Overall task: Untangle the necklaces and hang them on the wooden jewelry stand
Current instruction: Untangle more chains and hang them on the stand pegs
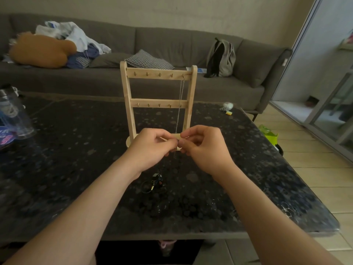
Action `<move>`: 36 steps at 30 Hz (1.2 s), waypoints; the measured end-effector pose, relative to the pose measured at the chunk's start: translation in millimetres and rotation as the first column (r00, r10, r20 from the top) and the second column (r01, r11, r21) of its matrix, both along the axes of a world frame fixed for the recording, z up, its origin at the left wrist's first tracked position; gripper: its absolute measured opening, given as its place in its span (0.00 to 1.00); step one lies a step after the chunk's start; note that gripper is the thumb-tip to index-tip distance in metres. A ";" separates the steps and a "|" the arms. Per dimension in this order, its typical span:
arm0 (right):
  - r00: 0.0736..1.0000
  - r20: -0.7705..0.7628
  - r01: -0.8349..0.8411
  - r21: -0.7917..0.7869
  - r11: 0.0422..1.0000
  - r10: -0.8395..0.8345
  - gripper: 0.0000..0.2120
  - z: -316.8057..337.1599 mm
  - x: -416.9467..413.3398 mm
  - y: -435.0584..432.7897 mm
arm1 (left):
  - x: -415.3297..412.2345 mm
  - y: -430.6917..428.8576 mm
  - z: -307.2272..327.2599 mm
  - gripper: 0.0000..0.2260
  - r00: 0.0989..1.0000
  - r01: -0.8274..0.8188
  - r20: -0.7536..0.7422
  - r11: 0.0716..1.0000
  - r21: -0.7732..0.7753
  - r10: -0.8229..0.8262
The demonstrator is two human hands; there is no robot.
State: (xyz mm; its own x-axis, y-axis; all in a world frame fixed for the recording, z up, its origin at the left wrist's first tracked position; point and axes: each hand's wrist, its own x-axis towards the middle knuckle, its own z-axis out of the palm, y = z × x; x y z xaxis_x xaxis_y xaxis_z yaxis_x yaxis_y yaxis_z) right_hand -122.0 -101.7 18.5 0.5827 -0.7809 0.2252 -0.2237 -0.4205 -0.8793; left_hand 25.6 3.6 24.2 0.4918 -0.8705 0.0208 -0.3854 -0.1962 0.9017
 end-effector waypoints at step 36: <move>1.000 -0.024 -0.012 -0.071 0.997 0.010 0.12 4.6 -4.3 1.6 | 2.7 1.1 -3.3 0.04 0.963 0.079 0.260 0.997 -0.026 -0.069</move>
